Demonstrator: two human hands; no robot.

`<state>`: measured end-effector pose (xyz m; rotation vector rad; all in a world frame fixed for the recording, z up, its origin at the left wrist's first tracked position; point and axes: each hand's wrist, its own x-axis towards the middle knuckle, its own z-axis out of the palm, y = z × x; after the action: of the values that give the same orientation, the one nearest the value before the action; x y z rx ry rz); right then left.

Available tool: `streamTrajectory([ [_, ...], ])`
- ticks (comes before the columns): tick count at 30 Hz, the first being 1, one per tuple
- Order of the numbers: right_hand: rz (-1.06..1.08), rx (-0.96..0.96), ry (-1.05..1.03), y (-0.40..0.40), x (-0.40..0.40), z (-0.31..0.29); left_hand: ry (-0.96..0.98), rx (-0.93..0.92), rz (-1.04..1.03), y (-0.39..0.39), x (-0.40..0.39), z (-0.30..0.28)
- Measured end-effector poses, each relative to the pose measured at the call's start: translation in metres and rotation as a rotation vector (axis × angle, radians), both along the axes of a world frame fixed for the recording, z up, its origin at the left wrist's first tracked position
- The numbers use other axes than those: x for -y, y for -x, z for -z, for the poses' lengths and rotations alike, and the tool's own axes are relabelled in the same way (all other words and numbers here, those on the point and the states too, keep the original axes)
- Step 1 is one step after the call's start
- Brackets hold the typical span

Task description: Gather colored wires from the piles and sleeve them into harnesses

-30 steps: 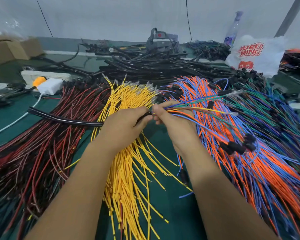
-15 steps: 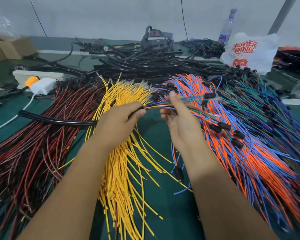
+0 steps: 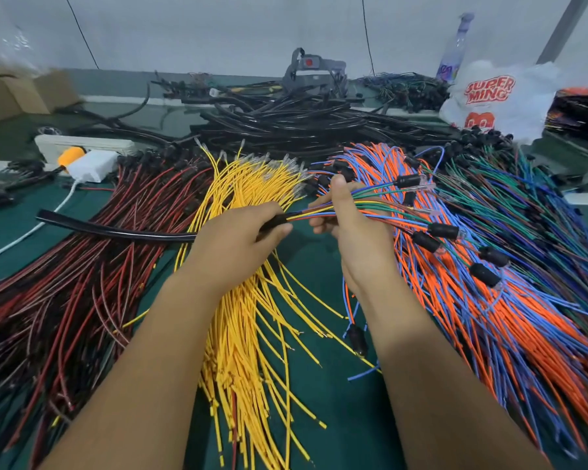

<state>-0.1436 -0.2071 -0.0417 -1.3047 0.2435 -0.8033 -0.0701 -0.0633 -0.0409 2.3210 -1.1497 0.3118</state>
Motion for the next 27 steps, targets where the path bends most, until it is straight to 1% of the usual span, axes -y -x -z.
streamTrajectory([
  [4, 0.006, -0.008, -0.004, 0.002, 0.0, -0.001, 0.022, 0.043, 0.025, 0.002, 0.001, -0.002],
  [6, 0.011, -0.03, -0.015, 0.003, 0.001, -0.002, 0.049, 0.098, 0.044, 0.002, 0.002, -0.004],
  [9, -0.031, -0.053, -0.074, 0.006, 0.001, -0.003, 0.147, 0.162, 0.019, 0.002, 0.005, -0.004],
  [11, -0.057, -0.04, -0.106, 0.007, 0.0, -0.003, 0.208, 0.15, -0.023, 0.003, 0.006, -0.004],
  [15, -0.06, -0.013, -0.124, 0.008, -0.001, -0.003, 0.203, 0.127, -0.037, 0.003, 0.009, -0.002],
  [19, -0.048, -0.013, -0.079, 0.009, -0.001, -0.002, 0.216, 0.107, -0.024, 0.004, 0.01, -0.005],
  [21, -0.038, -0.019, -0.034, 0.007, -0.002, -0.001, 0.208, 0.073, -0.006, 0.004, 0.01, -0.005],
  [23, -0.025, -0.07, 0.035, 0.004, -0.002, 0.0, 0.152, 0.04, 0.017, 0.005, 0.01, -0.005],
  [25, -0.005, -0.141, 0.121, 0.003, -0.002, 0.002, 0.055, 0.074, 0.032, 0.003, 0.011, -0.002],
  [27, 0.01, -0.141, 0.146, 0.002, -0.004, 0.001, 0.0, 0.077, 0.03, 0.002, 0.011, 0.001],
])
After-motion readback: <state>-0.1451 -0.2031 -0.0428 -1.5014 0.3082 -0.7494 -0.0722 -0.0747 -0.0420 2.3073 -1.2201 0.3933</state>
